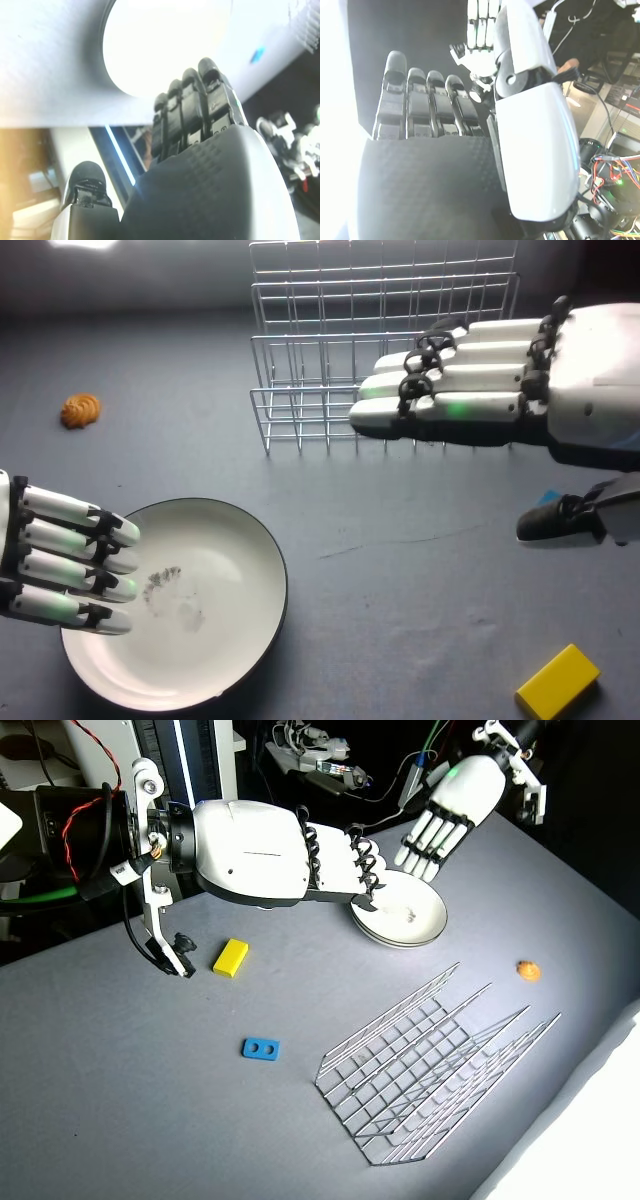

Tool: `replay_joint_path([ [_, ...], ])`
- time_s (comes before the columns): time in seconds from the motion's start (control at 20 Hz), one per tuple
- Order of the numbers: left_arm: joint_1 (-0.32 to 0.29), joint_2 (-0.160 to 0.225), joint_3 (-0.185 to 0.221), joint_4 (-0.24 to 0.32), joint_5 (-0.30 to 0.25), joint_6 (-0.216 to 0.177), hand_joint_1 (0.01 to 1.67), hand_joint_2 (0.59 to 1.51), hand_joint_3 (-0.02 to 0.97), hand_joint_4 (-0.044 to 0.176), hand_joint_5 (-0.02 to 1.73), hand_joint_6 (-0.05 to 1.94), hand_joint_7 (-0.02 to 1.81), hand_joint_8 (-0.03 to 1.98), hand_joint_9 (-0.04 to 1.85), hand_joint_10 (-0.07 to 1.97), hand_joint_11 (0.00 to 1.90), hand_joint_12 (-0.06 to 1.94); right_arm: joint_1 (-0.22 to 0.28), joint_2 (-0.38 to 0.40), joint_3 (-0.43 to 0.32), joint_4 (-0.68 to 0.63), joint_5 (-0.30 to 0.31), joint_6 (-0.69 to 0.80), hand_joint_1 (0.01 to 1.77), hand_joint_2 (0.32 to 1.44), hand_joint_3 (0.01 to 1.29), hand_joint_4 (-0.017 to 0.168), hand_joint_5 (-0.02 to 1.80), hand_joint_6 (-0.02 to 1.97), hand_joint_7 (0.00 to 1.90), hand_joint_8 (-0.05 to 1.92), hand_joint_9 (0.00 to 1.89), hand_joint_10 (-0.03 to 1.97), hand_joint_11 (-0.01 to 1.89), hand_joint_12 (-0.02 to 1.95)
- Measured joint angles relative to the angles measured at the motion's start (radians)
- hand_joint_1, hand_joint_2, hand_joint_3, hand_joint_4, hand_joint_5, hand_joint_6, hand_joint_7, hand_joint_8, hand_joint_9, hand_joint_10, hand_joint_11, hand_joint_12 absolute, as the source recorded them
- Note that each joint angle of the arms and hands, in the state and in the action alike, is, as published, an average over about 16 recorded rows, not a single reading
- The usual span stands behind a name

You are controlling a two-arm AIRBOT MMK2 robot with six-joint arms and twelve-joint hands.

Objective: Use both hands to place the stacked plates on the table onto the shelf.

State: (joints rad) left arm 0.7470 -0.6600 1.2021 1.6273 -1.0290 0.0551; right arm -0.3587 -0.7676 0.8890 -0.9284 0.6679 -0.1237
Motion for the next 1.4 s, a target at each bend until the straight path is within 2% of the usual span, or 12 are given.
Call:
replay_joint_path([
  [0.15, 0.04, -0.018, 0.003, -0.024, 0.067, 0.002, 0.02, 1.16, 0.018, 0.001, 0.2, -0.01, 0.21, 0.02, 0.19, 0.01, 0.03, 0.37, 0.0, -0.005, 0.0, 0.0, -0.002, -0.005, 1.26, 1.03, 0.02, -0.004, 0.03, 0.02, 0.02, 0.01, 0.02, 0.0, 0.02, 0.47],
  [0.35, 0.085, -0.041, 0.013, -0.051, 0.142, 0.004, 0.02, 1.164, 0.018, 0.0, 0.2, -0.01, 0.21, 0.02, 0.19, 0.01, 0.03, 0.35, -0.001, -0.012, 0.0, -0.005, -0.006, -0.013, 1.27, 1.03, 0.02, -0.004, 0.03, 0.02, 0.02, 0.01, 0.02, 0.0, 0.02, 0.36],
  [0.6, 0.128, -0.062, 0.03, -0.083, 0.192, 0.006, 0.02, 1.169, 0.018, 0.0, 0.21, -0.01, 0.21, 0.02, 0.19, 0.0, 0.03, 0.35, -0.004, -0.018, 0.0, -0.024, -0.01, -0.022, 1.26, 1.04, 0.02, -0.003, 0.02, 0.02, 0.02, 0.01, 0.02, 0.0, 0.02, 0.22],
  [0.85, 0.16, -0.069, 0.047, -0.095, 0.191, 0.009, 0.02, 1.175, 0.018, 0.0, 0.21, -0.01, 0.22, 0.02, 0.19, -0.01, 0.02, 0.34, -0.005, -0.028, 0.0, -0.049, -0.011, -0.033, 1.25, 1.05, 0.02, -0.002, 0.03, 0.02, 0.02, 0.01, 0.02, 0.0, 0.02, 0.17],
  [1.4, 0.186, -0.053, 0.044, -0.1, 0.12, 0.016, 0.02, 1.179, 0.018, 0.0, 0.21, 0.0, 0.21, 0.02, 0.19, 0.0, 0.02, 0.4, -0.005, -0.061, 0.0, -0.099, -0.022, -0.075, 1.25, 1.05, 0.02, 0.002, 0.03, 0.02, 0.03, 0.01, 0.02, 0.0, 0.02, 0.11],
])
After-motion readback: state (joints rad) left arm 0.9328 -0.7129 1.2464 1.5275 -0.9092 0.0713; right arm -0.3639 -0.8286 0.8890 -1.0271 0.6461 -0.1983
